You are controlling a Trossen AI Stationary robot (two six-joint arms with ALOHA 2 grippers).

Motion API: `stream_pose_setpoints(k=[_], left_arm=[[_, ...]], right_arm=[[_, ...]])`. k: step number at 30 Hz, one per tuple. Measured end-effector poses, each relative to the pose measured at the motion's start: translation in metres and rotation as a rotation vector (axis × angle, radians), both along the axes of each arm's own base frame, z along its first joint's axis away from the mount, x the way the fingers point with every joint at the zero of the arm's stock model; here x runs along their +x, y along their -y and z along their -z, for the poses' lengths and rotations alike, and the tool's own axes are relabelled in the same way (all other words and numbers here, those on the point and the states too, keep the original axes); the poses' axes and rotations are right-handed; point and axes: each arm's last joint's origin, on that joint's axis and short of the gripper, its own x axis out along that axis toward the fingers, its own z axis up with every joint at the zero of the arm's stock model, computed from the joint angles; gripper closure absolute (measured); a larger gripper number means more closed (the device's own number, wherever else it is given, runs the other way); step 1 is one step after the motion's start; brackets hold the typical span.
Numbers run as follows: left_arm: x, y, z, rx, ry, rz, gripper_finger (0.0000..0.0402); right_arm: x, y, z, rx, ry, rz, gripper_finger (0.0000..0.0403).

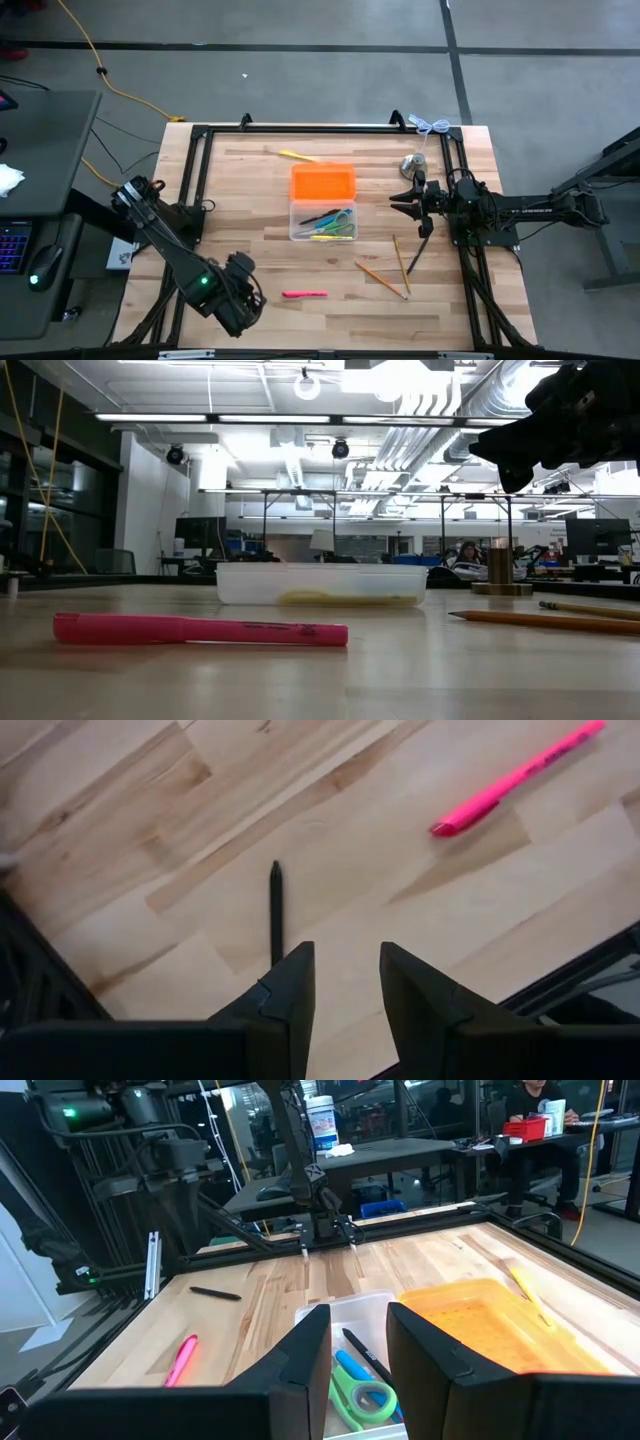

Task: Pick & place school supplies into a supply box
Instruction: Put the bottom black pen into the orange supply box

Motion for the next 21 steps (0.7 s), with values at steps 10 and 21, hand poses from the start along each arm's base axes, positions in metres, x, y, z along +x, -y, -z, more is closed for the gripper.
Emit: stream_pose_setpoints(k=[10,21], left_arm=[[-0.008,-0.004,0.0,-0.018,-0.103,-0.198,0.0257],[0.002,0.0,0.016,-0.002,-0.154,-0.269,0.0257]], right_arm=[[0.0,0.0,0.0,-0.007,0.0,0.0,0.0324],[0.0,0.0,0.0,-0.008,0.0,0.0,0.0324]])
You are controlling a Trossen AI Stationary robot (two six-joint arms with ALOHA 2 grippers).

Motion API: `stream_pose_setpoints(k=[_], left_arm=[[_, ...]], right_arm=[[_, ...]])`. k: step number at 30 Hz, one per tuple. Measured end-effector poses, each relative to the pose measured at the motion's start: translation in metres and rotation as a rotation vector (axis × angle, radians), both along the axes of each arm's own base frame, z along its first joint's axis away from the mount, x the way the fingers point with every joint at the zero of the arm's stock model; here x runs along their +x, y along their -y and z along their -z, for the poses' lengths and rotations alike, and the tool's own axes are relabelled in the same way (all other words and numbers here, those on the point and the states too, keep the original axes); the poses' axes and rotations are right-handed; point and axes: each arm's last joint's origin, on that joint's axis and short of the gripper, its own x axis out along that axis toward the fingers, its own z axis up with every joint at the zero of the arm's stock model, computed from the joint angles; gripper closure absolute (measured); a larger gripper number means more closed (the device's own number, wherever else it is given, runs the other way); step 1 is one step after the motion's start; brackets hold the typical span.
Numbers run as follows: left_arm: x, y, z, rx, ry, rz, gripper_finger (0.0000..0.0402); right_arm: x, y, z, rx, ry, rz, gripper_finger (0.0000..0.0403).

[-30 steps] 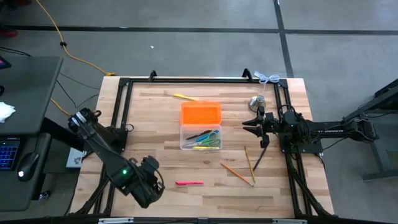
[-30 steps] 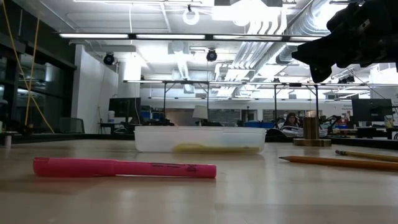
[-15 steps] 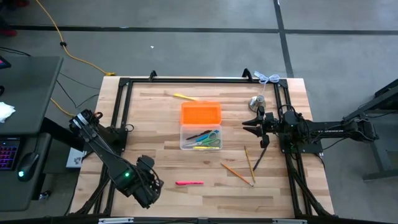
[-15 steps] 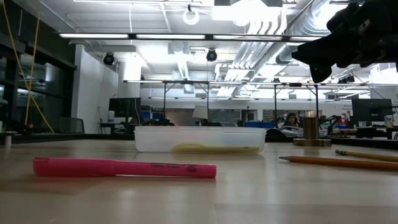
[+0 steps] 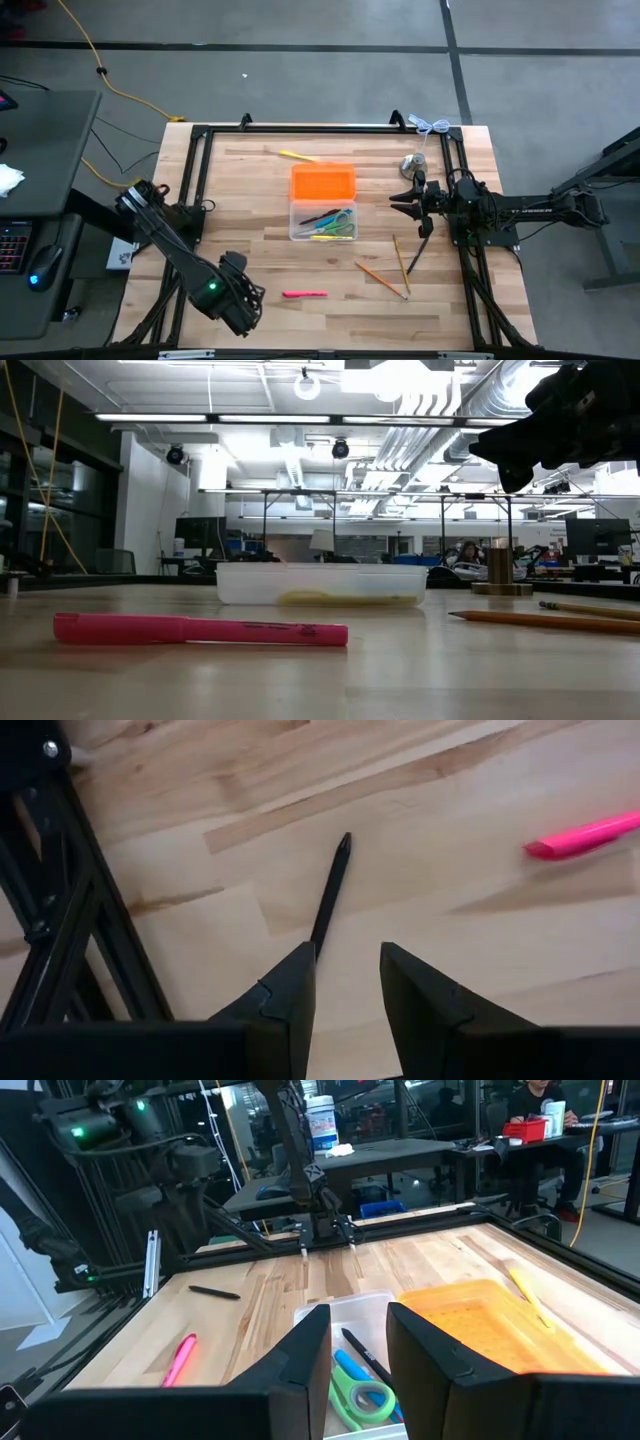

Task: Pick & place school supplies into a supply box
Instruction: Put the bottom black pen into the orange supply box

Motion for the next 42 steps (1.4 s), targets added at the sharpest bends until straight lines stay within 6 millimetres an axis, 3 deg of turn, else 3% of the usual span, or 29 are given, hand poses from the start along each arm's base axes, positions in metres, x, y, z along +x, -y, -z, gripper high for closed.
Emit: stream_pose_setpoints(k=[11,20,30,42], left_arm=[[0.009,0.005,0.017,0.003,-0.03,0.031,0.0257],[0.006,-0.002,0.07,-0.082,-0.092,0.045,0.0257],[0.0,-0.006,0.108,-0.16,-0.084,0.068,0.0257],[-0.007,-0.012,0.127,-0.196,-0.086,0.072,0.0257]], right_arm=[[0.0,0.0,0.0,0.0,0.0,0.0,0.0324],[0.0,0.0,0.0,0.0,0.0,0.0,0.0324],[0.0,0.0,0.0,0.0,0.0,0.0,0.0324],[0.0,0.0,0.0,0.0,0.0,0.0,0.0324]])
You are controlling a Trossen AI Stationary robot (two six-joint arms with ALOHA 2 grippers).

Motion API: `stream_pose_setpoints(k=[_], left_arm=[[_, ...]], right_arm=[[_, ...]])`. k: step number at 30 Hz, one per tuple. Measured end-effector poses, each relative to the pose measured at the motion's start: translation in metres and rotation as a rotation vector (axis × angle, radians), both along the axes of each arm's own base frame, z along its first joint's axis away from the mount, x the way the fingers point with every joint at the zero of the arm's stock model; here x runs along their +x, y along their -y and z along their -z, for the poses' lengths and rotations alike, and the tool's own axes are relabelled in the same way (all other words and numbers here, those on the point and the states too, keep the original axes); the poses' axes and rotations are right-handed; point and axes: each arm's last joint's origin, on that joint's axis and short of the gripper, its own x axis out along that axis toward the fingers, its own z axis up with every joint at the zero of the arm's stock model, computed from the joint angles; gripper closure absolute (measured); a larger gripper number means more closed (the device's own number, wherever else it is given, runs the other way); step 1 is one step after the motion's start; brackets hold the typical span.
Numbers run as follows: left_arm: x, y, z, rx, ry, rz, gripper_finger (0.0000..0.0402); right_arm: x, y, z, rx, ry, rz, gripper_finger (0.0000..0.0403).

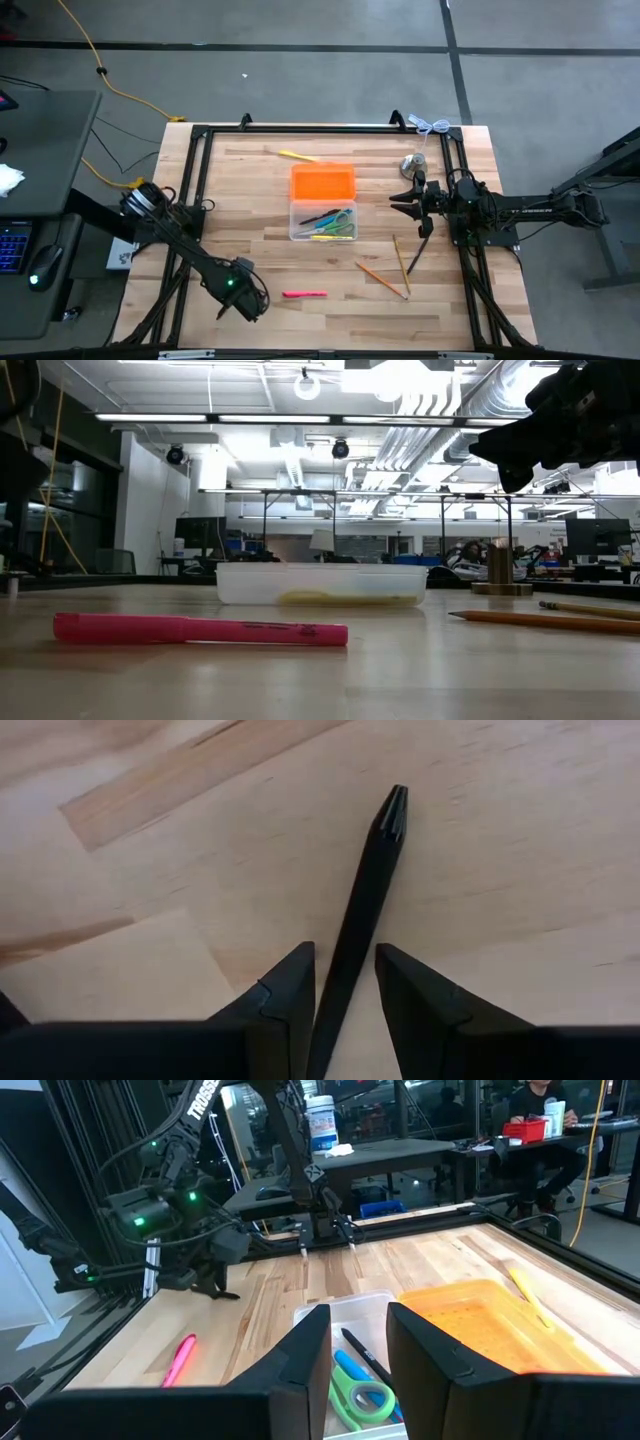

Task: Pick & place school supplies into a supply box
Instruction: Put the bottom black pen into the orange supply box

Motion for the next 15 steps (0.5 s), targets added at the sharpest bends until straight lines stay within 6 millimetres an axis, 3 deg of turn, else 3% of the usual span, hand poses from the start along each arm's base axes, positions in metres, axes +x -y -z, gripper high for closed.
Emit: stream_pose_setpoints(k=[15], left_arm=[[-0.005,-0.005,0.014,-0.005,0.035,0.065,0.0261]], right_arm=[[0.0,0.0,0.0,0.0,0.0,0.0,0.0324]])
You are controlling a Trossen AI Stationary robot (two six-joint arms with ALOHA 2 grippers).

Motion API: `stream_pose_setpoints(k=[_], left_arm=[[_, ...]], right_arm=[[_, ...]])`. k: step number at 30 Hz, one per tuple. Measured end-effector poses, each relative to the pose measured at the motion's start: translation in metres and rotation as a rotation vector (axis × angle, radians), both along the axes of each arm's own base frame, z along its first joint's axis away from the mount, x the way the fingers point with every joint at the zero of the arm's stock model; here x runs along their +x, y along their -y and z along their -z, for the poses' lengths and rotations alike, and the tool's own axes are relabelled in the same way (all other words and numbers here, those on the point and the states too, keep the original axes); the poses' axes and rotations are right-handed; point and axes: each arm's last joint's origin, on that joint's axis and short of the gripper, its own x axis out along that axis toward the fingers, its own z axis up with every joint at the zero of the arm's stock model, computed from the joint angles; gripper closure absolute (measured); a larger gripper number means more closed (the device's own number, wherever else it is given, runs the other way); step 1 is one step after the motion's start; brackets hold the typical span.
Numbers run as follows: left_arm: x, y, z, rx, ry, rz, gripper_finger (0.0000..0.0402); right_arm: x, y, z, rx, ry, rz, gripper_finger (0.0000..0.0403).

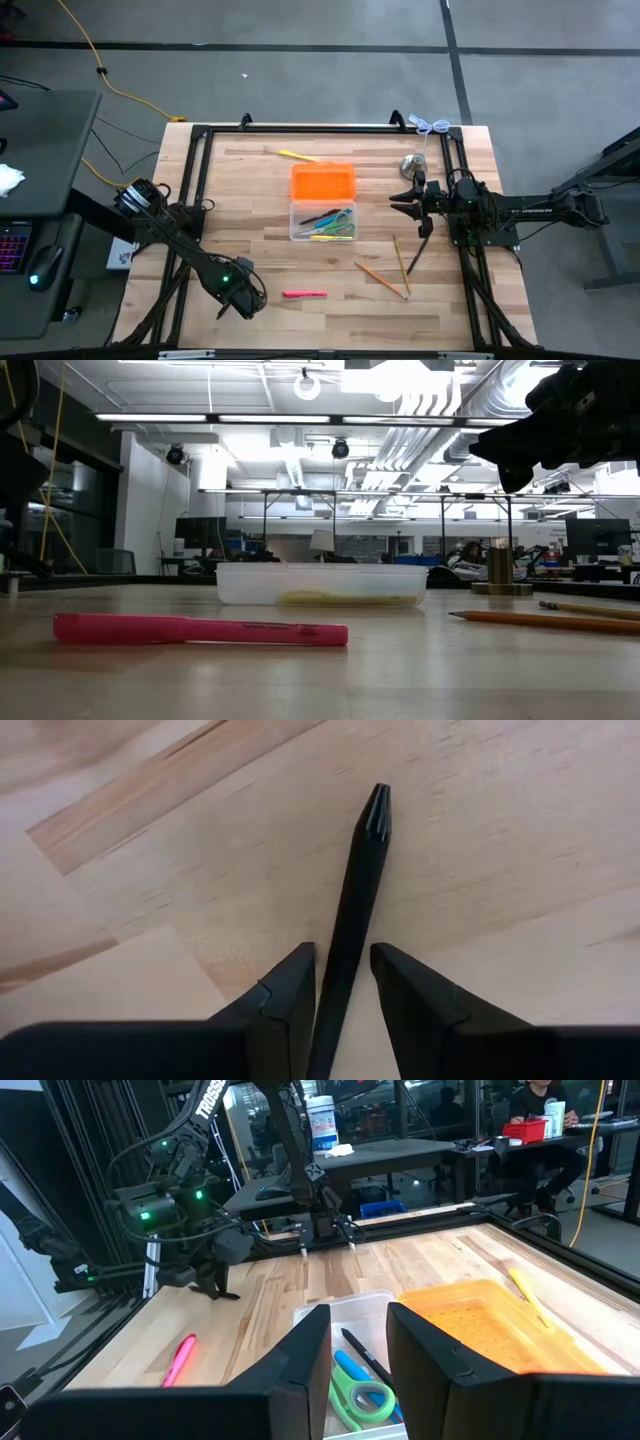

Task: Pick & place school supplies into a supply box
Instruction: Put the bottom black pen into the orange supply box

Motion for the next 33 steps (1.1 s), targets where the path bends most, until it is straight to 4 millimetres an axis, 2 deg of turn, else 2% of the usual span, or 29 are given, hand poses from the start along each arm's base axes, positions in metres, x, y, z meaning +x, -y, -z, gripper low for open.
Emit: stream_pose_setpoints(k=[13,20,27,33], left_arm=[[0.0,0.0,0.0,0.004,0.012,0.018,0.0367],[0.002,0.001,-0.002,0.035,0.041,0.019,0.0356],[0.002,0.0,-0.005,0.041,0.056,0.019,0.0373],[0.001,-0.001,-0.011,0.024,0.062,0.008,0.0372]], right_arm=[[0.0,0.0,0.0,0.0,0.0,0.0,0.0324],[0.0,0.0,0.0,0.0,0.0,0.0,0.0324],[0.0,0.0,0.0,0.0,0.0,0.0,0.0324],[0.0,0.0,0.0,0.0,0.0,0.0,0.0324]])
